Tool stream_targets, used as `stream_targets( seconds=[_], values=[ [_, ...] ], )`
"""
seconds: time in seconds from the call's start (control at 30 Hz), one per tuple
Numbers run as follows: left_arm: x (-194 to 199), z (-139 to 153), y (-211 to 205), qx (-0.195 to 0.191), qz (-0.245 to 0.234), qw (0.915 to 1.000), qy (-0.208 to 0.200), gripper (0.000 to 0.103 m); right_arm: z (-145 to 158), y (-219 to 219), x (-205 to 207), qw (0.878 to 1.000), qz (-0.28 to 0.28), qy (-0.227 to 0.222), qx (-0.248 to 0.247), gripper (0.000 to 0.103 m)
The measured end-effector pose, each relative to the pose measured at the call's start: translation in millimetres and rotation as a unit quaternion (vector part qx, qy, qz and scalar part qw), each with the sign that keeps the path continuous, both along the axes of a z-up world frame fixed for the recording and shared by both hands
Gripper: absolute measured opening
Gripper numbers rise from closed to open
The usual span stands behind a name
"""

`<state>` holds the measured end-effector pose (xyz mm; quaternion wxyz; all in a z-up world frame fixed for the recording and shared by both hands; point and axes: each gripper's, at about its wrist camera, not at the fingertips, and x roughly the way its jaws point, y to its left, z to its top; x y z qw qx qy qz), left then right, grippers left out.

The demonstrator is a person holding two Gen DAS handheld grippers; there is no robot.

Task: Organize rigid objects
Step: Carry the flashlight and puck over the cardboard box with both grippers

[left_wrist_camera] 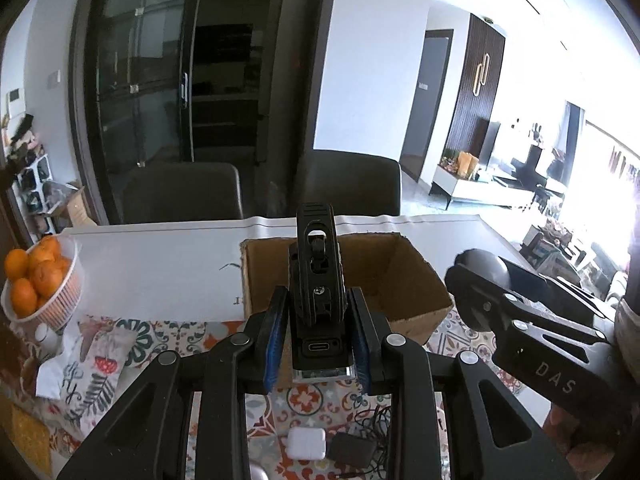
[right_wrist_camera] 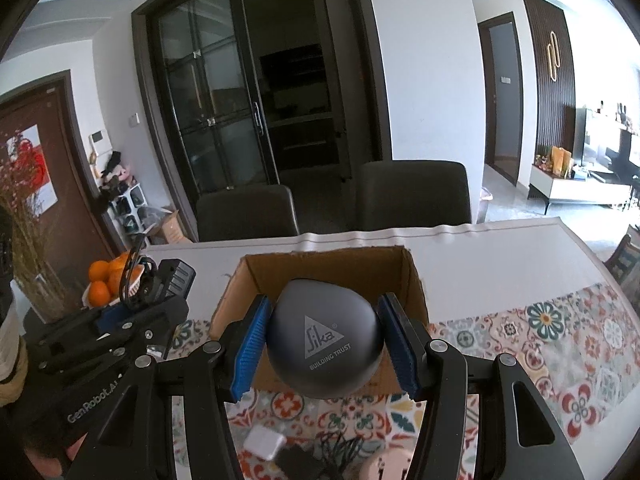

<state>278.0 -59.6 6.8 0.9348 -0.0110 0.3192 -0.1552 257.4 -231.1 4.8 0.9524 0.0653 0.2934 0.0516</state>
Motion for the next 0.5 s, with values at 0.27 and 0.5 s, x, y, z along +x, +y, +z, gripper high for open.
stream_targets(
  seconds=[0.27, 0.5],
  values=[
    [40, 1, -12, 0.009, -0.012, 0.9992, 0.038, 0.029, 1, -7, 45, 0.999, 0.011, 0.031, -0.001, 0.056],
    [72, -6, -27, 0.036, -0.016, 0.9969, 0.068, 0.029, -17, -14, 82, 0.996, 0.022, 0.081, 0.001, 0.056]
  ],
)
